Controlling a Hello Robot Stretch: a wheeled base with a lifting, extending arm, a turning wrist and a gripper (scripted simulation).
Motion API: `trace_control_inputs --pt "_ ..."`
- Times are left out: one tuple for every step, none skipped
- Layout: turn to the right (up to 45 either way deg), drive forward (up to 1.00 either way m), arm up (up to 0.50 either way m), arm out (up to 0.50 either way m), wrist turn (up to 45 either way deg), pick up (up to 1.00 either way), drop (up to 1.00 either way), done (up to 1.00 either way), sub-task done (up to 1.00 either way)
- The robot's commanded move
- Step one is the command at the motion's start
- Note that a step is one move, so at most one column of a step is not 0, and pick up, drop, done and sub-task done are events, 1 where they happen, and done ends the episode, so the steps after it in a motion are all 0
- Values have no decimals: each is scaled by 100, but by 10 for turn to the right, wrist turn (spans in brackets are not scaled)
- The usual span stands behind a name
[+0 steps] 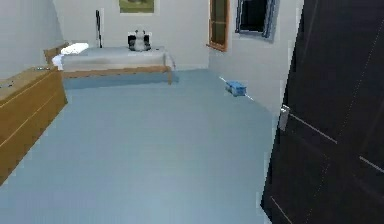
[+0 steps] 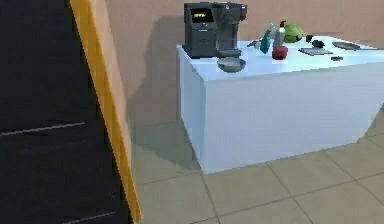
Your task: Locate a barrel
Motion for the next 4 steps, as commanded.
trace_control_inputs --pt "0 100 0 0 0 0 0 0 0" --pt "-30 0 0 0 0 0 0 0 0" --pt "0 20 0 0 0 0 0 0 0" --pt "240 0 0 0 0 0 0 0 0"
